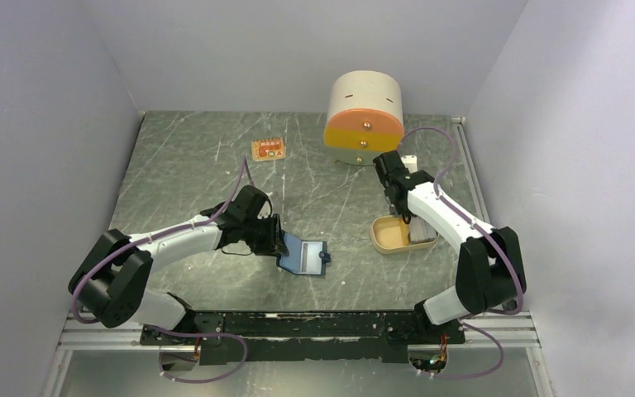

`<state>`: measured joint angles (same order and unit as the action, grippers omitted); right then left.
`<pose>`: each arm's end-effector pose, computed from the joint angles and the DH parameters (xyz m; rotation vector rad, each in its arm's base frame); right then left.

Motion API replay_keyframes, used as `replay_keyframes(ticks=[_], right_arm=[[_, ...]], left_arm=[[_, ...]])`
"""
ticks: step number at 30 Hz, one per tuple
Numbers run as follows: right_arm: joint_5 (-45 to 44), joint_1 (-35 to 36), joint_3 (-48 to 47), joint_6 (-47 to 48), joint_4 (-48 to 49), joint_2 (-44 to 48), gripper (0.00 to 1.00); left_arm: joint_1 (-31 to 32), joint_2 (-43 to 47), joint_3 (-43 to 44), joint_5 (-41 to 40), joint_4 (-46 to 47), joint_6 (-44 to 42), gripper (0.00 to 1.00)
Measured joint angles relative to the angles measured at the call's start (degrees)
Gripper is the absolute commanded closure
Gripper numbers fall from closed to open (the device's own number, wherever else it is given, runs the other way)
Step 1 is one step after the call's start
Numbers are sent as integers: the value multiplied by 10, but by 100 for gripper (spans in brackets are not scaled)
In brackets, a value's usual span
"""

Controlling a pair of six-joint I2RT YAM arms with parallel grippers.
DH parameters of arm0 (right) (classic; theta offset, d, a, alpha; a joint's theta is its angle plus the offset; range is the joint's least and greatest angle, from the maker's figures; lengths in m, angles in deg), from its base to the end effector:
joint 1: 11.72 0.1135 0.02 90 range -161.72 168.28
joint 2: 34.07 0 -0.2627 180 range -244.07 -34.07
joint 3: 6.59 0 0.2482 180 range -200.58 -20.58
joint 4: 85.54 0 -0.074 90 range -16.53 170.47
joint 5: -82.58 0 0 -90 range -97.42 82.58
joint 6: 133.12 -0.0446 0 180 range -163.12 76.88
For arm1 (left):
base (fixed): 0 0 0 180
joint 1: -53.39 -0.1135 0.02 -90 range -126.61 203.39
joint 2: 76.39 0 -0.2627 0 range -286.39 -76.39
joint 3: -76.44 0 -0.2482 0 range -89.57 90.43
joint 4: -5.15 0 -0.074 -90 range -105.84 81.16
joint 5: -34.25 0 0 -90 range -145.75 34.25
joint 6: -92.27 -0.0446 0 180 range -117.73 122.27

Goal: Put the credit cards into the card holder
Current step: Pick up the credit card from the storage box.

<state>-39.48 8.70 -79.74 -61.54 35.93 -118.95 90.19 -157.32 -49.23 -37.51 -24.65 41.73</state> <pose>0.2682 0.0746 0.2195 0.0840 2.5855 -0.5506 0.2038 -0.1699 0.1649 0.0693 2.7475 -0.8584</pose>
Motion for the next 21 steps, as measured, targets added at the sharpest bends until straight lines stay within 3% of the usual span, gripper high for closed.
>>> replay_keyframes(ticks=[8, 13, 16, 21], right_arm=[[21, 3, 0, -7, -7, 20, 98], [53, 4, 0, -7, -13, 44, 100], [80, 4, -2, -8, -17, 62, 100], [139, 5, -12, -10, -20, 108, 100]], left_arm=[[0, -4, 0, 1, 2, 2, 67], [0, -5, -1, 17, 16, 12, 79], [0, -5, -5, 23, 23, 20, 90], [0, -5, -11, 33, 39, 37, 91]])
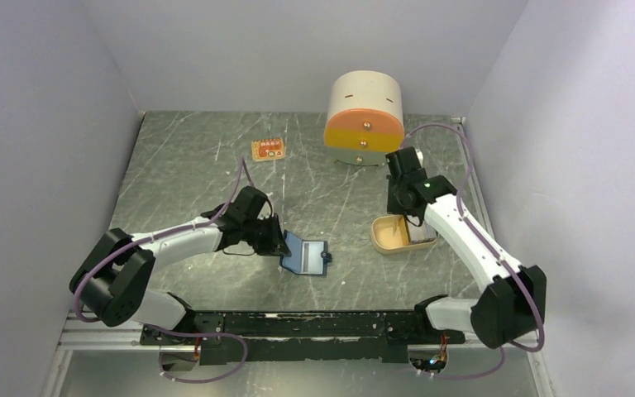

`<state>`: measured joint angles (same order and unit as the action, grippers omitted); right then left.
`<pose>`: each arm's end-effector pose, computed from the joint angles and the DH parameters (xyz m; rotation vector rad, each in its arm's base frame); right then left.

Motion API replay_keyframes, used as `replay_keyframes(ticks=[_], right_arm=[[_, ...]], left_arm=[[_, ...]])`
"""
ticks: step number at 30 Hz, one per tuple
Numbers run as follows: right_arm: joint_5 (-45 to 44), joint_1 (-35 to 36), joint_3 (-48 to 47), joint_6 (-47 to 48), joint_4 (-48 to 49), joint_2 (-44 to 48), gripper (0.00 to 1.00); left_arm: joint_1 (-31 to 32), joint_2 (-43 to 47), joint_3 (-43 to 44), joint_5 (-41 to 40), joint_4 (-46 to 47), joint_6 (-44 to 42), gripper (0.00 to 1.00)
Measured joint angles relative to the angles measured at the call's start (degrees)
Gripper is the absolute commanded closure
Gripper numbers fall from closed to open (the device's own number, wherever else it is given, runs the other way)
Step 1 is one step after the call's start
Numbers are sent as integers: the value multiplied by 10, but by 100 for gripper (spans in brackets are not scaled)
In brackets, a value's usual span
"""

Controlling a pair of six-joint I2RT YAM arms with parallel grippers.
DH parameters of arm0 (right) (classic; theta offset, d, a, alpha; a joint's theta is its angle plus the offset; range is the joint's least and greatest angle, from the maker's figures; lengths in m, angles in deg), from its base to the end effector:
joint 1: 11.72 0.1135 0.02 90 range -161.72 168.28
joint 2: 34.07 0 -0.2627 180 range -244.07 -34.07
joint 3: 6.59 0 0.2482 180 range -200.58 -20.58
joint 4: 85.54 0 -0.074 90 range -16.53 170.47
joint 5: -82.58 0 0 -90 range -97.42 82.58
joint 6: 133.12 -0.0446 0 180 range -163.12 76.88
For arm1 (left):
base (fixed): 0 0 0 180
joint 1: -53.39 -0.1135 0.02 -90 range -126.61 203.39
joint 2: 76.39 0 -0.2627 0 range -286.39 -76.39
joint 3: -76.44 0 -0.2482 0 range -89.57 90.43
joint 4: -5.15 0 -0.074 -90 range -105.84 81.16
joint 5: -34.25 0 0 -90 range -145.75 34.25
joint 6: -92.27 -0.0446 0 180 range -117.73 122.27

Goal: Put the credit cards into the card holder
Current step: Pick up the credit card from the storage box, then insert the credit card into the card holder.

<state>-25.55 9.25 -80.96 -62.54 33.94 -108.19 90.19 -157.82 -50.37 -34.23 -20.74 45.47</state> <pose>0.2422 0.0780 0.2662 0.0734 2.5471 -0.1479 0.2041 -0.1731 0.1622 0.0153 2.7402 -0.9672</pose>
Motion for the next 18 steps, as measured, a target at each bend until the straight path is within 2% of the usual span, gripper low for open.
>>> replay_keyframes(ticks=[6, 10, 14, 18], right_arm=[[84, 2, -4, -16, 32, 51, 100], [152, 7, 19, -43, 88, 83, 100], [225, 22, 96, -96, 175, 131, 100], [251, 72, 165, -154, 263, 150, 100]], left_arm=[[-7, 0, -39, 35, 76, 46, 91], [-8, 0, -55, 45, 115, 77, 91], [-11, 0, -61, 46, 157, 103, 84], [-14, -4, -80, 47, 185, 124, 72]])
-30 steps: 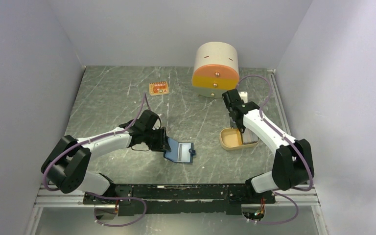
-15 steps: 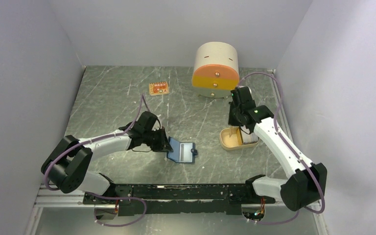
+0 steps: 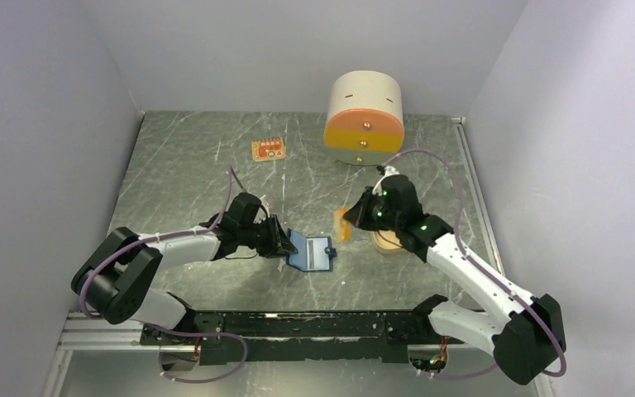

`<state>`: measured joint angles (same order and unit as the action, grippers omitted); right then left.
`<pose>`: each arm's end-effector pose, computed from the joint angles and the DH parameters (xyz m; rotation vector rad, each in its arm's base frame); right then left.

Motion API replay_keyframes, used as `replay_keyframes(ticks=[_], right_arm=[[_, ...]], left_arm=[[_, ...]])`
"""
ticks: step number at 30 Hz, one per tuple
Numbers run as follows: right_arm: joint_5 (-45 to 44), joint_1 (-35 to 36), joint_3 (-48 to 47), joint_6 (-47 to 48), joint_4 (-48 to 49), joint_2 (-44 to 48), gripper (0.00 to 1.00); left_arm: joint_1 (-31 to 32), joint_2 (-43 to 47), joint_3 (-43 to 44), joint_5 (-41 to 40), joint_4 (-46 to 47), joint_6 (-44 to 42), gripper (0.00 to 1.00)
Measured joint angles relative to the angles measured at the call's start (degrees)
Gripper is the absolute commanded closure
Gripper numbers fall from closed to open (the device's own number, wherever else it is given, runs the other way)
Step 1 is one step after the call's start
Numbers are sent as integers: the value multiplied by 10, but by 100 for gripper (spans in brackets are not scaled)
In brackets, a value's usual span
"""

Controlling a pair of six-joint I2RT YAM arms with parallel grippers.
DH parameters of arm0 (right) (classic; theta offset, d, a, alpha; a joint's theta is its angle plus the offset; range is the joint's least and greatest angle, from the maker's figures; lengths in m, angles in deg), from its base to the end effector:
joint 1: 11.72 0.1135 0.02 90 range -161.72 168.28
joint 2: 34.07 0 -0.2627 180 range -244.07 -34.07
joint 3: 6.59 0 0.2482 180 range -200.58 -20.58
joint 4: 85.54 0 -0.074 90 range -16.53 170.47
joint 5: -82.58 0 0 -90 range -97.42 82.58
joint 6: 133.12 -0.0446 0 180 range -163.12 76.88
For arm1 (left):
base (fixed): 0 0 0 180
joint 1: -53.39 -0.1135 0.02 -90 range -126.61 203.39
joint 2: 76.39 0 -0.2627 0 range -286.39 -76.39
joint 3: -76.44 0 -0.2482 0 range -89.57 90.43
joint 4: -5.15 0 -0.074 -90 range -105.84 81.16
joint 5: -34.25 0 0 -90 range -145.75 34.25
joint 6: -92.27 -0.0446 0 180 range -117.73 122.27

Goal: Put the credit cards into the card holder
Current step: Insert the credit card into the card holder.

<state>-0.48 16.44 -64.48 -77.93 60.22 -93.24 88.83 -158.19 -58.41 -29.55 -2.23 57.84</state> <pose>0.2000 0.1132 0.2648 0.0613 2.2864 0.7329 0.2034 -0.1689 0.1461 -0.2035 2.6284 -1.2217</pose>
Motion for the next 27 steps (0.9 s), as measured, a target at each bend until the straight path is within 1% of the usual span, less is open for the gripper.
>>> replay_keyframes(ticks=[5, 8, 12, 16, 18, 20, 27], right_arm=[[18, 79, 75, -69, 132, -20, 100], [29, 109, 108, -97, 207, -58, 100], [34, 129, 118, -107, 276, -120, 100], [43, 131, 123, -114, 338, -166, 100], [47, 131, 133, -119, 367, -180, 100], [51, 131, 143, -127, 392, -194, 100], [45, 131, 183, -151, 446, -211, 100]], left_arm=[[0, -9, -2, -5, -5, 3, 64], [0, -8, -2, -18, -21, -4, 63], [-3, 7, -2, -42, -57, -18, 63], [-7, 20, -2, -58, -75, -31, 63], [-9, 22, -2, -66, -85, -39, 65], [-10, 22, -2, -68, -91, -43, 71], [-12, 22, -14, -64, -81, -48, 82]])
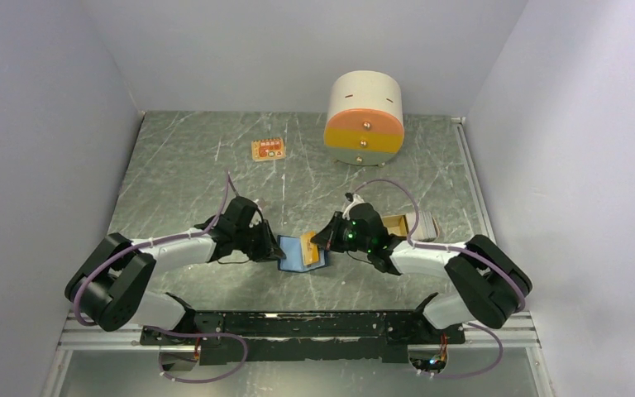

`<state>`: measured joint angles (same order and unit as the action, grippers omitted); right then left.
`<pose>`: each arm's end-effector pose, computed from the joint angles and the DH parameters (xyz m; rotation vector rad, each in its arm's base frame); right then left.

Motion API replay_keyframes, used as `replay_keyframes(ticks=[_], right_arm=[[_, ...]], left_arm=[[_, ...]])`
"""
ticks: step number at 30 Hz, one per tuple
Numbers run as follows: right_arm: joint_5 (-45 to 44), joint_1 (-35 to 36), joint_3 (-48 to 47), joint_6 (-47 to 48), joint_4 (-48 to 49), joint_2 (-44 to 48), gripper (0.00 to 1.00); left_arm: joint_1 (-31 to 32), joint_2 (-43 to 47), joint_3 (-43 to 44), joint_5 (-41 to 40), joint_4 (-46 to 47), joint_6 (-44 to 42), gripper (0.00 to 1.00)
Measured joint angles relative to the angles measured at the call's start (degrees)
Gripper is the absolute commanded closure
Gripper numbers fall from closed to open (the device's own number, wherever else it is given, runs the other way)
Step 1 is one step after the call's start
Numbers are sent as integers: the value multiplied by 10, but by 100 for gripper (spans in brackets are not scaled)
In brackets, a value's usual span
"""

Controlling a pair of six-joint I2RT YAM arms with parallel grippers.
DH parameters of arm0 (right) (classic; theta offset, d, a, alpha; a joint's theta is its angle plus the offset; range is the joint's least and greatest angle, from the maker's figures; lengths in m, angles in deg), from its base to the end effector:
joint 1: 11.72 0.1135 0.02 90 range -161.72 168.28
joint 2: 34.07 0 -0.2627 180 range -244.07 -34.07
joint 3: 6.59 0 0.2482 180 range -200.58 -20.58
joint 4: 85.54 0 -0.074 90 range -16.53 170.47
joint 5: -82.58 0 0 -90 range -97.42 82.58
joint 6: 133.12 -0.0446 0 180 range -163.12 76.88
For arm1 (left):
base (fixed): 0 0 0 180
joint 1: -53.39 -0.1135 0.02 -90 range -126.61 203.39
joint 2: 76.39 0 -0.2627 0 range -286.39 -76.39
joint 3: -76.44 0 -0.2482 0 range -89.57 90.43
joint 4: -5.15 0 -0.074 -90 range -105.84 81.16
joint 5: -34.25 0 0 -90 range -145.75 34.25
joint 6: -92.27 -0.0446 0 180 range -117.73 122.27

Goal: Put the credit cards into the card holder
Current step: Insert the credit card into the card holder.

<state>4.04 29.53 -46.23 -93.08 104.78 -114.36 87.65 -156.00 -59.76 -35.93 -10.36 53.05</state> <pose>0.1938 0.1818 0.1513 0.0428 2.3125 1.1084 0.1951 -0.1512 0.1361 -0.2240 2.6954 -0.9880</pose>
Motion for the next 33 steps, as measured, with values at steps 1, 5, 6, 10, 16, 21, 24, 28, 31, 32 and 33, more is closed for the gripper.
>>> replay_keyframes(ticks=[1, 5, 6, 10, 16, 21, 24, 28, 31, 32, 33], right_arm=[[-3, 0, 3, -3, 5, -2, 100], [-15, 0, 12, -18, 31, -15, 100], [-16, 0, 14, -22, 39, -21, 100], [-21, 0, 25, -36, 64, -38, 100], [-24, 0, 40, -50, 89, -44, 100], [-17, 0, 51, -68, 127, -61, 100], [-14, 0, 59, -78, 145, -68, 100], [-9, 0, 68, -86, 164, -71, 100], [-6, 0, 71, -88, 171, -72, 100], [-5, 0, 72, -88, 172, -72, 100], [-5, 0, 74, -88, 175, -72, 100]], left_arm=[[0, 0, 0, 1, 0, 0, 83], [0, 0, -3, 4, 5, 0, 81], [0, 0, -4, 4, 7, 0, 80], [0, 0, -12, 5, 14, 0, 78], [0, 0, -26, 9, 24, 2, 78], [-1, 0, -30, 10, 31, 5, 78], [-1, 0, -31, 11, 33, 6, 79], [-1, 0, -31, 13, 34, 7, 79], [-1, 0, -31, 13, 34, 6, 79], [-1, 0, -31, 13, 34, 7, 79], [-1, 0, -31, 13, 34, 7, 79]])
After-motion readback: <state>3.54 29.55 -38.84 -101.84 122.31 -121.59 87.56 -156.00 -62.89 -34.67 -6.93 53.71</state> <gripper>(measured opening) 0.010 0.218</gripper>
